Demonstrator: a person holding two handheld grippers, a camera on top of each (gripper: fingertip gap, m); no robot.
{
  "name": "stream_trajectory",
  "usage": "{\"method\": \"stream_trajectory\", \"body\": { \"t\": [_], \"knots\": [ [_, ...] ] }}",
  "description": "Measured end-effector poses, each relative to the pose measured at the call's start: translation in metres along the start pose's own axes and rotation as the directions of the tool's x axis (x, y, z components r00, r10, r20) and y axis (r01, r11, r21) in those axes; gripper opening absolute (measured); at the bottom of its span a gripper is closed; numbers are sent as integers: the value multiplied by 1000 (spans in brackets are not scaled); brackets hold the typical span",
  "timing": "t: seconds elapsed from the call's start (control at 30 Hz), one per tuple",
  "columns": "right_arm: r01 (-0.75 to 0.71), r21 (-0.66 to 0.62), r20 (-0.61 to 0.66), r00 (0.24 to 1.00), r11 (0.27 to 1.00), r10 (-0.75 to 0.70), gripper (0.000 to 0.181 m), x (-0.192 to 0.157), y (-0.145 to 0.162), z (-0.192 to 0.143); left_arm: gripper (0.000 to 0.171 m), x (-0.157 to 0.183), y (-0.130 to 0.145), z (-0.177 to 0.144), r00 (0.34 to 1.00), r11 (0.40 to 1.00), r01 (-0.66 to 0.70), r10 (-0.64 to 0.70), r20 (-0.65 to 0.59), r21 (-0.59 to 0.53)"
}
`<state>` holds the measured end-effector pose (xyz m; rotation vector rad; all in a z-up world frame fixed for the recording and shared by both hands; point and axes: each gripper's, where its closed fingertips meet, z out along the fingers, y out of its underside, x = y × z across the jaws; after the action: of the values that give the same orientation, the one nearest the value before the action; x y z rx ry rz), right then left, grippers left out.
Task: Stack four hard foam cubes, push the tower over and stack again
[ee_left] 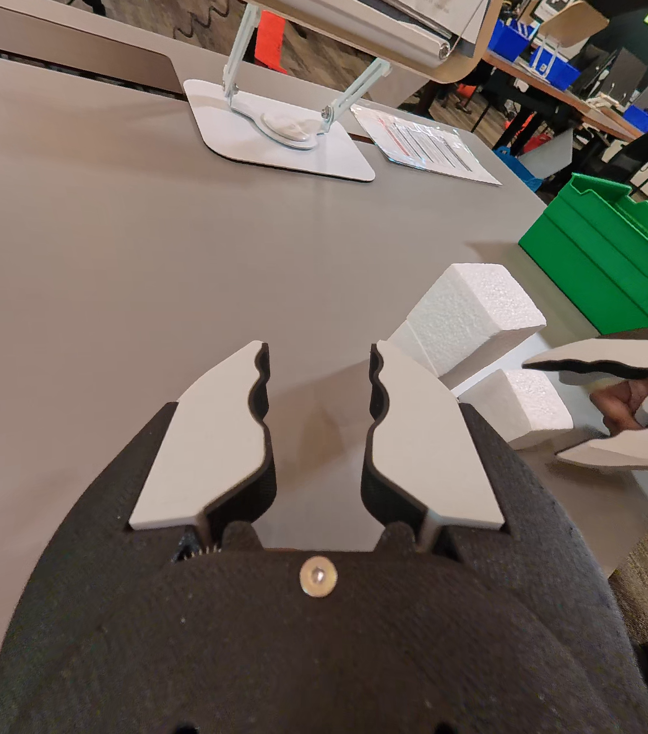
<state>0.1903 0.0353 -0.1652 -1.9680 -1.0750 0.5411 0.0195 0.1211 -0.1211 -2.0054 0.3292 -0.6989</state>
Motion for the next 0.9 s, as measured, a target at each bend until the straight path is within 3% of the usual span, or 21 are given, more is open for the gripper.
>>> {"method": "stream_trajectory", "body": {
  "t": [0.37, 0.47, 0.67, 0.77, 0.9],
  "knots": [
    [26, -36, 26, 999, 999, -25, 67, -1, 2, 7, 48, 1, 0, 0, 1000, 1000, -25, 25, 3, -2],
    [46, -41, 8, 999, 998, -46, 51, 0, 2, 8, 47, 1, 1, 0, 1000, 1000, -27, 27, 6, -4],
    [50, -23, -11, 999, 998, -51, 51, 5, 2, -6, 47, -2, -1, -1, 1000, 1000, -21, 21, 13, 1],
    [56, 37, -60, 997, 998, -54, 51, 12, -10, -24, 47, -4, -2, -2, 1000, 1000, -11, 11, 15, 6],
    [108, 181, -142, 986, 977, -83, 51, 27, -59, -59, 47, -5, 0, -1, 1000, 1000, -3, 3, 12, 2]
  ]
}}
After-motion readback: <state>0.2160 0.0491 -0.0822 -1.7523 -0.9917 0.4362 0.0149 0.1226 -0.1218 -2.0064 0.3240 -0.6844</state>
